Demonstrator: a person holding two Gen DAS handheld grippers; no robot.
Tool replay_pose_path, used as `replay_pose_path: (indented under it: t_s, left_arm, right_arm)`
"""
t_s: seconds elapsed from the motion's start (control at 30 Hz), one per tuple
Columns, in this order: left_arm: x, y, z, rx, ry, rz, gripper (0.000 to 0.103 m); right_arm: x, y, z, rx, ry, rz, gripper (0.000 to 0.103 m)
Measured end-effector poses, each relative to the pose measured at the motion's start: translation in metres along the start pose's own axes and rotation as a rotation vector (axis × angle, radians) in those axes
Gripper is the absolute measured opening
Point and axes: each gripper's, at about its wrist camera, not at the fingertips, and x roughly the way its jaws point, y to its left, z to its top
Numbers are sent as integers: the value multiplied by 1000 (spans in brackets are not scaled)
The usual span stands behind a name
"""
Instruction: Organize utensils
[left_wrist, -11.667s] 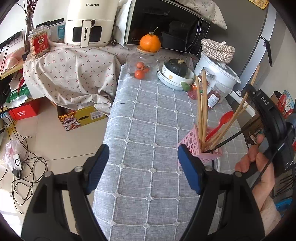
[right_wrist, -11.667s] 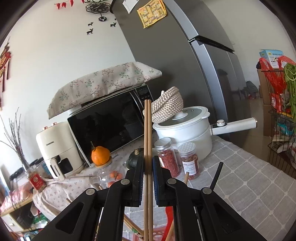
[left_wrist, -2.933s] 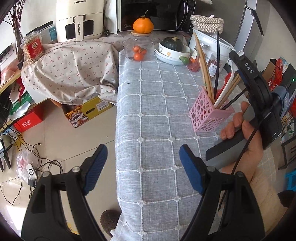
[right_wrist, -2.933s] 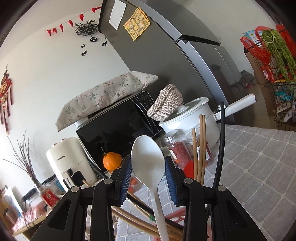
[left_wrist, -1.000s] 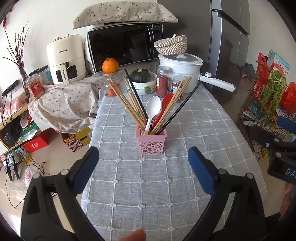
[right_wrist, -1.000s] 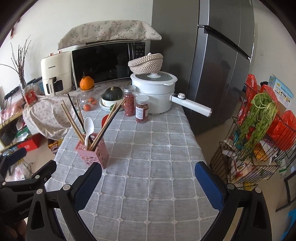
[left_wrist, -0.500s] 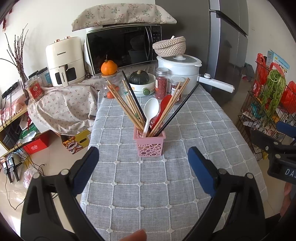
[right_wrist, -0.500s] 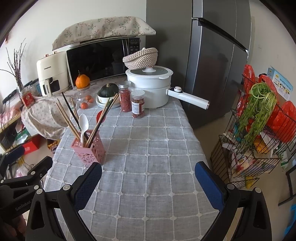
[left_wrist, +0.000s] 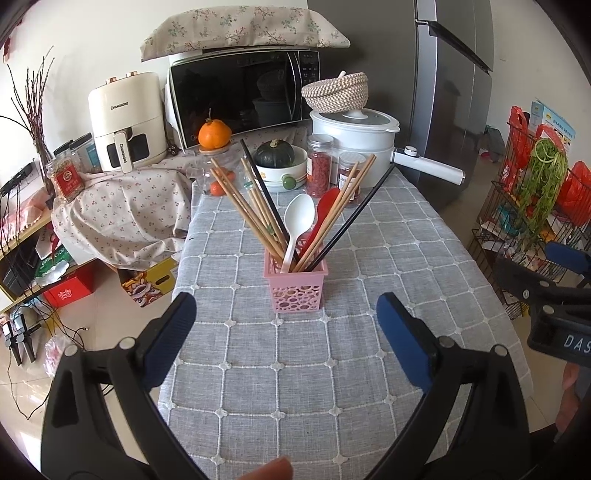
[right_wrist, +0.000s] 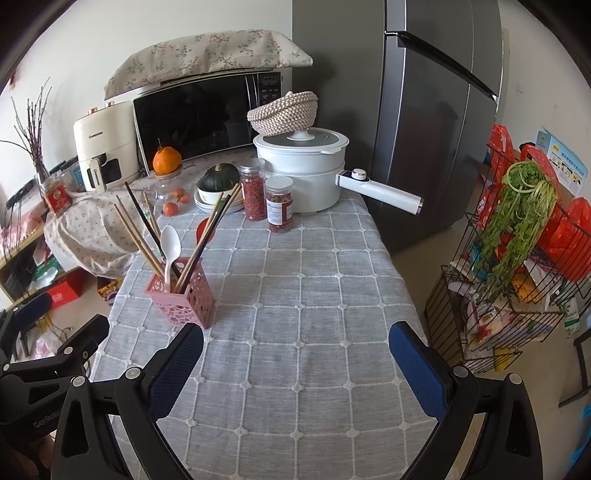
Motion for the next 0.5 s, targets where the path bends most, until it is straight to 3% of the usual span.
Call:
replay_pose_path:
  t_s: [0.5]
  left_arm:
    - [0, -1, 0, -3, -7, 0, 99]
  right_arm:
    - [-1, -2, 0, 6, -3, -1, 102]
